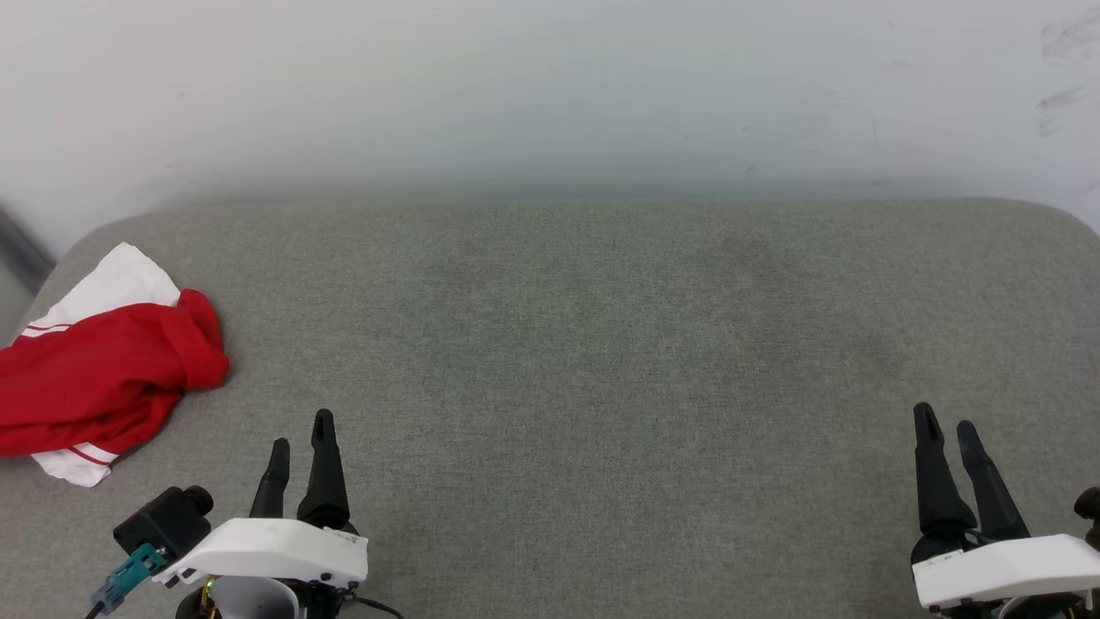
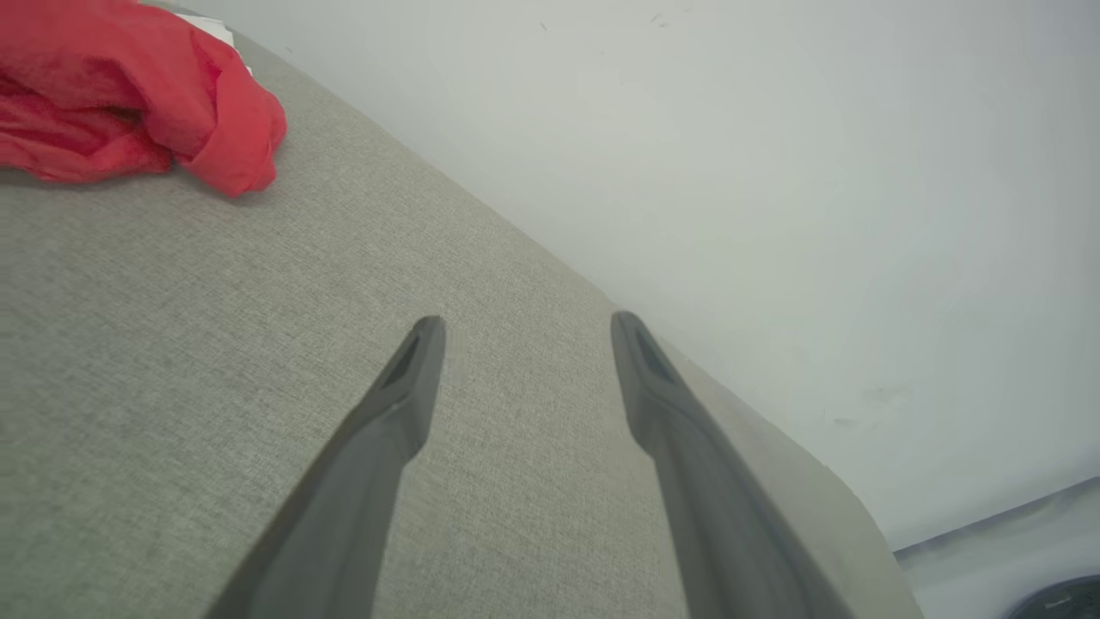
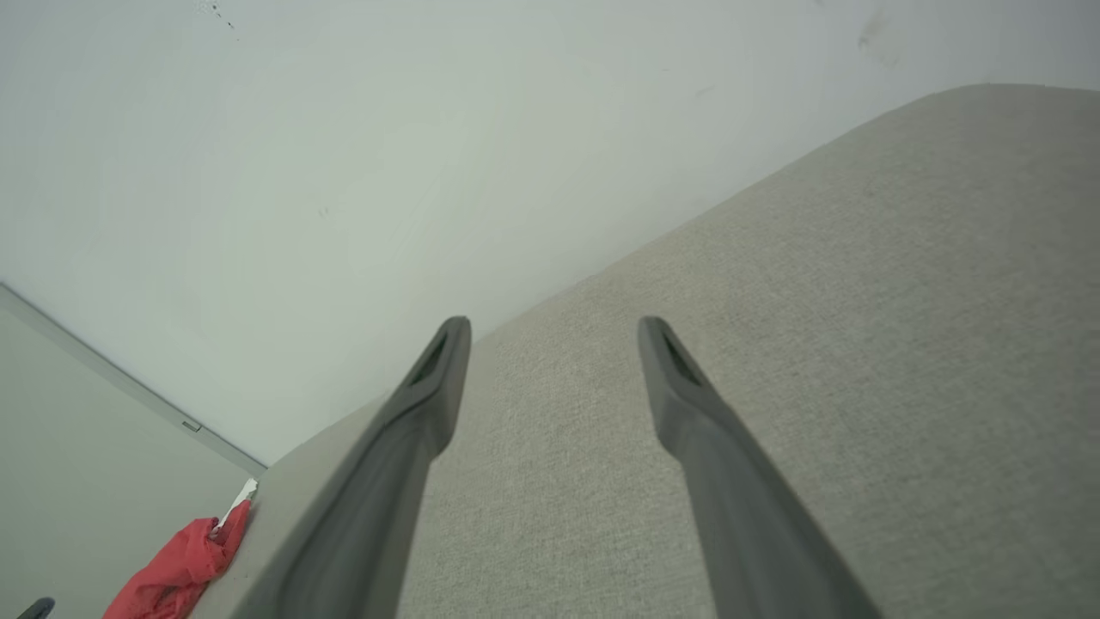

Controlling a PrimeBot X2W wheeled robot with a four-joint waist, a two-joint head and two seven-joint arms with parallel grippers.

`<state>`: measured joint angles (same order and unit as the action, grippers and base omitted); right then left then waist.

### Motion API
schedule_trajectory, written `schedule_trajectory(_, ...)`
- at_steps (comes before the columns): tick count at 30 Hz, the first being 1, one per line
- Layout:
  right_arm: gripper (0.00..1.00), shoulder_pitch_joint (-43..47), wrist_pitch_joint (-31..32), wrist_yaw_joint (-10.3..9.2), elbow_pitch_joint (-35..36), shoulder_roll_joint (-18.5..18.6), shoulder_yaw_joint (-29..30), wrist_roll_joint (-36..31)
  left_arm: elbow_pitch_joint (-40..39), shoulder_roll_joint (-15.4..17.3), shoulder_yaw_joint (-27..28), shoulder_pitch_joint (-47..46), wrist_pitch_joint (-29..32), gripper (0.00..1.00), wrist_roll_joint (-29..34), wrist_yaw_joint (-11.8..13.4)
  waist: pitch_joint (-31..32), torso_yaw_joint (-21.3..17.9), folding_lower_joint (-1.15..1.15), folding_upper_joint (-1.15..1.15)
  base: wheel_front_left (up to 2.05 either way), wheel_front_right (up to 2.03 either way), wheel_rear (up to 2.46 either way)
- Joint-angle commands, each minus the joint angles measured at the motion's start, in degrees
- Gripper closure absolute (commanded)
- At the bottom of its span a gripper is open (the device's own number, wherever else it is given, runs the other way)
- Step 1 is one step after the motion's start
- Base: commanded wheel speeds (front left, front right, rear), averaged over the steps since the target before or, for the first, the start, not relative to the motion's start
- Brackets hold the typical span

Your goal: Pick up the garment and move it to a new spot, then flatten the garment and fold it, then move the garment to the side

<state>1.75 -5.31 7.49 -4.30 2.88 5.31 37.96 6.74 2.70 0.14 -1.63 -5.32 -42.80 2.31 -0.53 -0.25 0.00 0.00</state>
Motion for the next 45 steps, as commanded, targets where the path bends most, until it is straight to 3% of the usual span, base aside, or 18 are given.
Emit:
schedule_trajectory(1, 0.0, 0.2, -0.6, 0.0, 1.0, 0.0, -0.1, -2.0, -0.9, 0.2, -0.3, -0.2, -0.7, 0.0, 1.8, 0.4, 0.0, 0.0, 0.0, 0.0, 0.0, 0.0, 0.0)
schedule_trajectory(28, 0.0, 2.5, -4.9, 0.0, 3.6, 0.0, 0.1, -19.2, -1.8, 0.2, -3.0, 1.4, -4.8, 0.0, 18.8, 1.8, -0.3, 0.1, 0.0, 0.0, 0.0, 0.0, 0.0)
schedule_trajectory(45, 0.0, 3.9, -7.0, -0.01, 4.9, 0.0, -0.2, -26.5, -1.8, 0.2, -4.5, 2.4, -7.0, 0.0, 27.1, 2.7, -0.3, 0.1, 0.0, 0.0, 0.0, 0.0, 0.0)
